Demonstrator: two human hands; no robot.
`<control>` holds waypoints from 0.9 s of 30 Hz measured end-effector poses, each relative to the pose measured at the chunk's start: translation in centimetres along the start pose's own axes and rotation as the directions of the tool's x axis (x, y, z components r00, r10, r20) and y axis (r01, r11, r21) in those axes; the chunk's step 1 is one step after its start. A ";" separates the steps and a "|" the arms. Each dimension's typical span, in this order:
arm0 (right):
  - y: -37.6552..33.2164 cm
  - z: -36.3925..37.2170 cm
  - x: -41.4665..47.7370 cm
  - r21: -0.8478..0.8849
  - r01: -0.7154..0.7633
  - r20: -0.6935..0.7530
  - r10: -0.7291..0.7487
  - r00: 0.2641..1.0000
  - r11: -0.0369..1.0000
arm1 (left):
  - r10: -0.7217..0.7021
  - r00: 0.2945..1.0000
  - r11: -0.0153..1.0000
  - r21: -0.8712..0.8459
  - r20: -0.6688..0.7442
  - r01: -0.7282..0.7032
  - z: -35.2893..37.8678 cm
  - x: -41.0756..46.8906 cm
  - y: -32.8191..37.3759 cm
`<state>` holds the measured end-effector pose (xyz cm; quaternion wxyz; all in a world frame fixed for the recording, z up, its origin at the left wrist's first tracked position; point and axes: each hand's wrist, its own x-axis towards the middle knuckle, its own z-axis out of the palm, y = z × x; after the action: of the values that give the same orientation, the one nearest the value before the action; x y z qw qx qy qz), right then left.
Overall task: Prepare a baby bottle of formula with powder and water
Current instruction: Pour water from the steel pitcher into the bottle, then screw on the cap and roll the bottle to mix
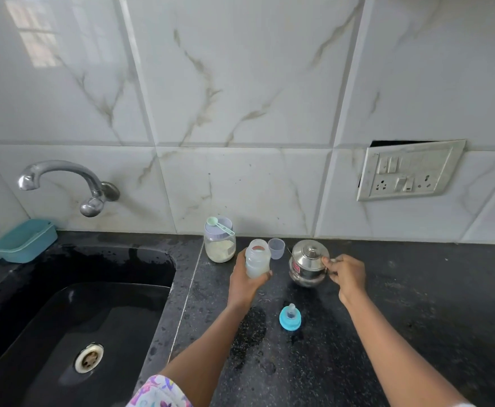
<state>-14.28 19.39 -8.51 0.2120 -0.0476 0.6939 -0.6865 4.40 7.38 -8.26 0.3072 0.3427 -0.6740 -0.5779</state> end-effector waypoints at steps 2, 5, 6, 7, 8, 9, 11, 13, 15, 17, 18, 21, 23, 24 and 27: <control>0.8 -0.2 0.3 0.010 -0.032 -0.022 0.032 0.999 0.999 | -0.006 1.000 1.000 0.014 0.001 0.006 0.1 0.1 -0.5; 1.7 -0.4 1.0 -0.002 -0.057 -0.058 0.057 0.997 0.998 | -0.024 1.000 0.999 0.024 -0.002 0.024 0.3 0.5 -1.2; 1.9 -0.4 1.0 -0.012 -0.060 -0.069 0.059 0.996 0.998 | -0.032 0.999 0.999 0.020 -0.007 0.032 0.2 0.5 -1.3; 2.0 -0.4 1.1 -0.016 -0.066 -0.079 0.064 0.995 0.998 | -0.037 0.999 0.999 0.016 -0.011 0.037 0.2 0.6 -1.4; 2.3 -0.4 1.3 -0.021 -0.075 -0.088 0.073 0.994 0.997 | -0.040 0.999 0.999 0.013 -0.013 0.041 0.1 0.6 -1.5; 2.5 -0.4 1.5 -0.025 -0.079 -0.096 0.076 0.992 0.997 | -0.043 0.999 0.999 0.010 -0.014 0.043 0.0 0.6 -1.6; 2.6 -0.4 1.7 -0.049 -0.081 -0.102 0.075 0.992 0.996 | -0.041 0.999 0.999 0.008 -0.014 0.041 -0.1 0.7 -1.6; 2.6 -0.4 1.7 -0.086 -0.062 -0.098 0.053 0.994 0.994 | -0.041 0.999 0.999 0.016 -0.021 0.041 -0.2 0.7 -1.7; 2.7 -0.5 1.4 -0.122 -0.029 -0.099 0.017 0.995 0.992 | -0.044 0.999 0.999 0.023 -0.023 0.044 -0.2 0.6 -1.9; 2.7 -0.5 1.0 -0.156 0.011 -0.091 -0.026 0.996 0.988 | -0.044 0.999 0.999 0.029 -0.022 0.045 -0.1 0.5 -2.0; 2.7 -0.6 0.8 -0.170 0.028 -0.083 -0.043 0.996 0.985 | -0.040 0.999 0.999 0.033 -0.020 0.041 -0.1 0.3 -1.9; 2.1 -0.4 -0.6 -0.297 0.125 -0.077 -0.154 0.985 0.947 | -0.034 0.999 0.998 0.047 -0.019 0.035 -0.2 -0.1 -1.6; 1.8 -0.1 -2.0 -0.479 0.283 -0.081 -0.363 0.928 0.831 | -0.027 0.999 0.998 0.050 -0.025 0.028 -0.3 -0.4 -1.5; 1.7 0.0 -2.8 -0.567 0.399 -0.029 -0.502 0.865 0.720 | -0.020 0.999 0.999 0.048 -0.027 0.021 -0.4 -0.6 -1.4; 1.4 0.6 -4.5 -0.677 0.693 0.497 -0.540 0.679 0.248 | -0.013 1.000 0.999 0.038 -0.028 0.014 -0.8 -1.1 -1.0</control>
<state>-9.62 20.50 -8.82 -0.0690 -0.4652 0.8328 -0.2920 5.81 7.73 -9.17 0.3062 0.3610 -0.6783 -0.5620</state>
